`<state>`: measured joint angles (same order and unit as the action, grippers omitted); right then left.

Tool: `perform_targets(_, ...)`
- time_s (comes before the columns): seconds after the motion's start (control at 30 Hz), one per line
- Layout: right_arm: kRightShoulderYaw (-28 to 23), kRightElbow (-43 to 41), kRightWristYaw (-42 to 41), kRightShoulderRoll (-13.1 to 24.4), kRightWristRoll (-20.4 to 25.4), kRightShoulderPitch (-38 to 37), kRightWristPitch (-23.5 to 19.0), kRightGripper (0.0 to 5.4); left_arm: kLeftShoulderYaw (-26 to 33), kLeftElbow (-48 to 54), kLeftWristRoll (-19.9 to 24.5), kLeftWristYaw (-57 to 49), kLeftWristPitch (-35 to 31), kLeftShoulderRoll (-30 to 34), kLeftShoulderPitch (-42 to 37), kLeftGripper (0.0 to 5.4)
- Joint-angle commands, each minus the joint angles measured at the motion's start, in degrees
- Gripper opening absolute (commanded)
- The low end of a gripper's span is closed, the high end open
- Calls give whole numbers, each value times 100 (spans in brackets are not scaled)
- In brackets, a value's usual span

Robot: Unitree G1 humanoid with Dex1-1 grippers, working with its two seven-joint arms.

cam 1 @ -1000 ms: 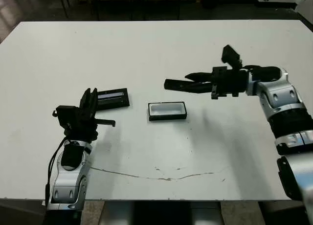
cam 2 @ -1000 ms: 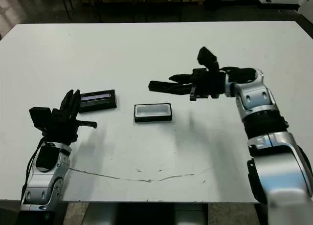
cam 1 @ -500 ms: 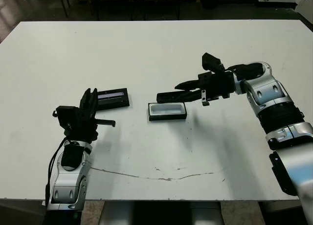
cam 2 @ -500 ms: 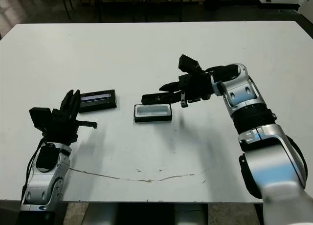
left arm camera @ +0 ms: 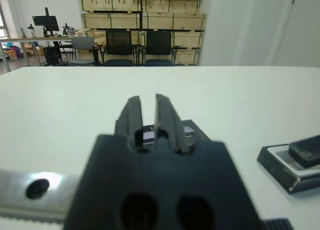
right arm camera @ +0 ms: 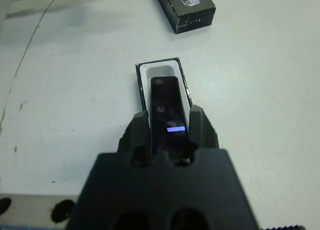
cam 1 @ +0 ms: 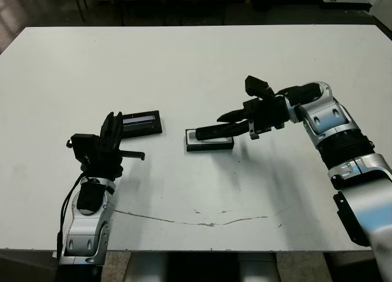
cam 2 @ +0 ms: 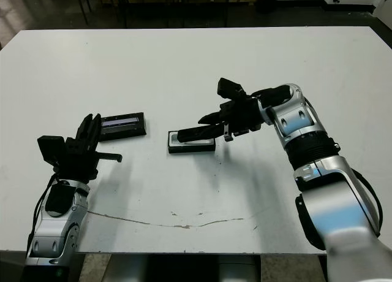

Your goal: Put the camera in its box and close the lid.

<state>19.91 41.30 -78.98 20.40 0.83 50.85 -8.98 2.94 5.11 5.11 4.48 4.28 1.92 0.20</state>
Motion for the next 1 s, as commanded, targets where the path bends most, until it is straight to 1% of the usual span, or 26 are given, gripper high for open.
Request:
perform_targets(0.03,64,68,-22,5,-136,47,85,48,13,-24,13,-32,-102,-15,106,0)
perform_targets(0.17,88,62,-10,-28,-215,68,-9,48,11,-8,26,-11,-95,-11,116,0)
perform_targets(0.23,104,61,-4,-49,-257,66,46,48,3,17,4,-31,-124,-12,125,0)
perform_targets(0.3,145,76,1,-93,-310,87,11,48,-3,32,-11,-48,-138,-19,131,0)
perform_targets(0.5,257,314,-8,-359,-426,243,41,48,-29,-4,-45,-60,-62,-35,143,0)
perform_targets(0.7,305,324,205,-656,-545,298,131,48,-58,9,-68,-95,-50,-49,181,0)
perform_targets(0.8,324,347,290,-781,-603,292,98,48,-70,51,-83,-122,-71,-55,215,0)
perform_targets(0.9,330,378,351,-831,-656,269,106,48,-74,72,-81,-135,-67,-51,247,0)
perform_targets(1.0,303,383,388,-806,-682,234,122,48,-65,68,-54,-129,-46,-55,265,0)
